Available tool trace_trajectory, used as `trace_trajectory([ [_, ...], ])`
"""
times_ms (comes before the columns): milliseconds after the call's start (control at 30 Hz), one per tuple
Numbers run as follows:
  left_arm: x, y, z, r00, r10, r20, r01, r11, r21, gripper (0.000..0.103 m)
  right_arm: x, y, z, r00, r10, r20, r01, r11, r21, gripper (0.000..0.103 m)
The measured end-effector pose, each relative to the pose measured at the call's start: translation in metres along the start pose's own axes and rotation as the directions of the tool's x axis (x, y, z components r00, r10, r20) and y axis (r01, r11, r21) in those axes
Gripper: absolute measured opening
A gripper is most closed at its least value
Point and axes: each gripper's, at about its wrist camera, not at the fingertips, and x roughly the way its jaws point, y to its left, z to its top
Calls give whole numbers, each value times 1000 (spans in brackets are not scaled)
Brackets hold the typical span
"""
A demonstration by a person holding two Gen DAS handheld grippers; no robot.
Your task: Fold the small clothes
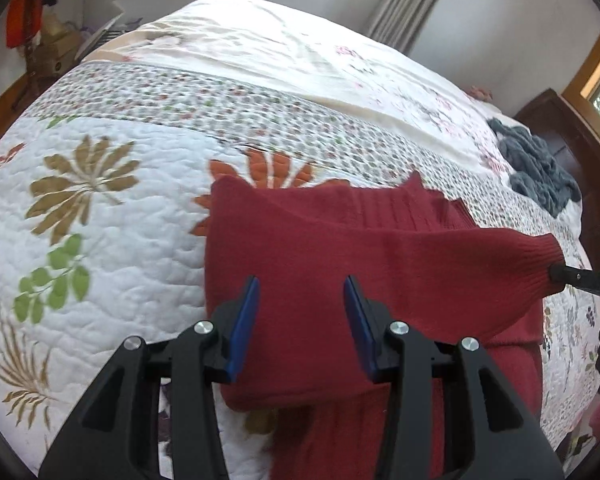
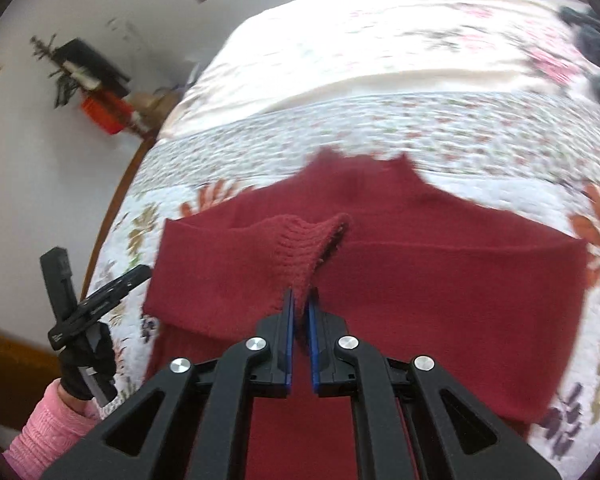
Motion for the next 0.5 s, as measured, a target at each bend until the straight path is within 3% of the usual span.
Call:
trace_trajectory([
  [333, 32, -18, -5, 997, 59, -55, -56, 998, 42, 43, -14, -80, -21, 992, -120, 25, 116, 986, 119, 6],
  [500, 48, -16, -12, 991, 99, -89, -94, 994, 63, 43, 11, -113, -35, 986, -164, -39, 169, 970, 177, 6],
])
